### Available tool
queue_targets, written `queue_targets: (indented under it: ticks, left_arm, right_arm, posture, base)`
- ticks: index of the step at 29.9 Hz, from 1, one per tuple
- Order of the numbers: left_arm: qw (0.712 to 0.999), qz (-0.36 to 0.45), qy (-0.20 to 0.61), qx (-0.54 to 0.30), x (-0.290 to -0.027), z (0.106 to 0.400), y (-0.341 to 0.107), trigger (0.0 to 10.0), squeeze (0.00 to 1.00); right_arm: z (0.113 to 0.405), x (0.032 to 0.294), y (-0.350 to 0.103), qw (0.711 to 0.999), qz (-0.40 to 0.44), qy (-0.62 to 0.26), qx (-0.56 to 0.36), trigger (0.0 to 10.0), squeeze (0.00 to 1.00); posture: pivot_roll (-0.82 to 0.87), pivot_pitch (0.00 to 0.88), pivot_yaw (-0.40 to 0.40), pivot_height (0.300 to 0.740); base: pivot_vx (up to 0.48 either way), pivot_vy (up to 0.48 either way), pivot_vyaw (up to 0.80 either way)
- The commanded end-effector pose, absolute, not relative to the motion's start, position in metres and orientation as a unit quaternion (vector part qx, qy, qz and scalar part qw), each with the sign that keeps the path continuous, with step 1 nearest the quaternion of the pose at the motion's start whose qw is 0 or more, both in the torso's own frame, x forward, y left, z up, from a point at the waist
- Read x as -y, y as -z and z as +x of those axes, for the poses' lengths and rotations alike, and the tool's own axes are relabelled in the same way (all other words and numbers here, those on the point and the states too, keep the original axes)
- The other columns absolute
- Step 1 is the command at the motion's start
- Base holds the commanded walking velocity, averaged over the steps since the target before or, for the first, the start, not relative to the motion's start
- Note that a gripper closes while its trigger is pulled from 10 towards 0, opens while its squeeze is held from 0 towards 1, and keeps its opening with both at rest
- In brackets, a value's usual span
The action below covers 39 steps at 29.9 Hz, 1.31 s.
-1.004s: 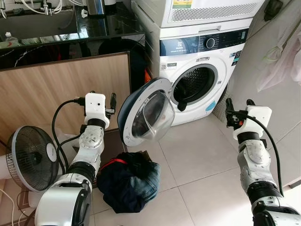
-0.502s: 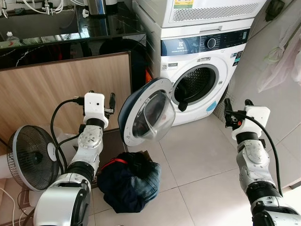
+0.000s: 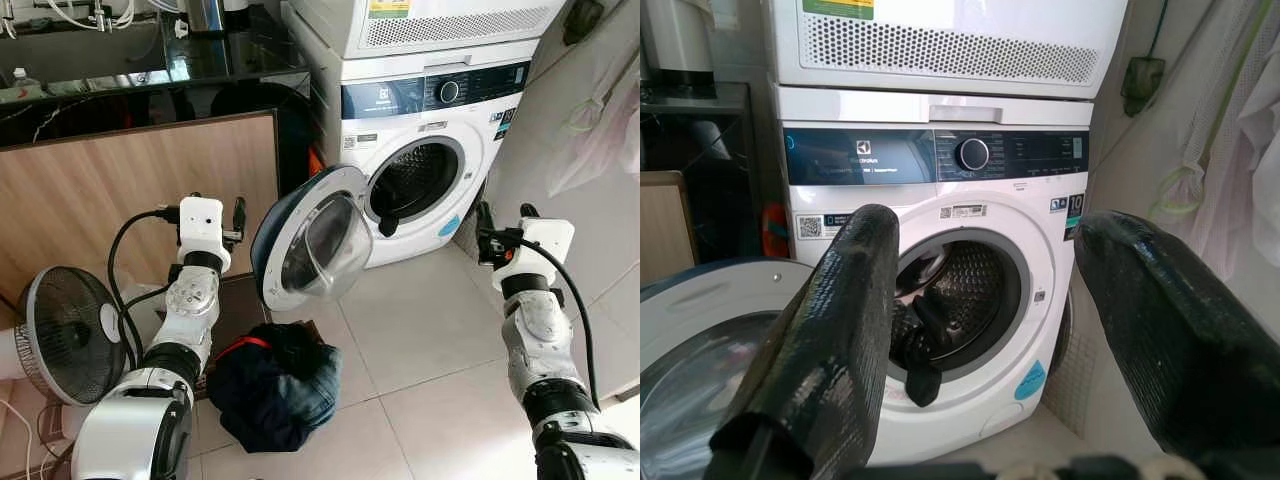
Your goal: Clothes washing
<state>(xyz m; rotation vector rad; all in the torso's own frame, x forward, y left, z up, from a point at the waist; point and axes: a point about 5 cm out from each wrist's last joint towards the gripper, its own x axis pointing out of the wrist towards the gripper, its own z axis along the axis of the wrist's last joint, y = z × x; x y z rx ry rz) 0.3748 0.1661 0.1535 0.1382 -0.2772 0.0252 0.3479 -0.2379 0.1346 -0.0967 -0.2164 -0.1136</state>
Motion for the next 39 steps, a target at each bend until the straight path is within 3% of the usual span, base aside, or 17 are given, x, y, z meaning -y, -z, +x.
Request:
queue_targets:
  ticks: [1,20,35,39]
  left_arm:
    - [0.986,0.068,-0.011,0.151,-0.1659,0.3772,-0.1616,10.0,0.0]
    - [0.986,0.065,-0.015,0.153,-0.1666,0.3789,-0.1654,10.0,0.0]
    - [0.986,0.064,-0.018,0.153,-0.1678,0.3792,-0.1658,10.0,0.0]
    - [0.986,0.064,-0.018,0.153,-0.1678,0.3794,-0.1661,10.0,0.0]
  right_arm:
    - [0.3491,0.2376,-0.1383,0.991,-0.052,0.054,0.113,10.0,0.0]
    - [0.3495,0.2399,-0.14,0.991,-0.051,0.056,0.113,10.0,0.0]
    - [0.3498,0.2391,-0.1407,0.991,-0.052,0.053,0.115,10.0,0.0]
    - [0.3494,0.2394,-0.1399,0.991,-0.057,0.053,0.113,10.0,0.0]
  posture:
    - [0.06,0.034,-0.013,0.74]
    - [0.06,0.055,-0.013,0.74]
    - [0.06,0.068,-0.014,0.655]
    - [0.06,0.07,-0.014,0.655]
  base:
    - [0.0,0.0,0.0]
    - [0.0,0.0,0.0]
    - [0.0,0.0,0.0]
    - [0.0,0.0,0.0]
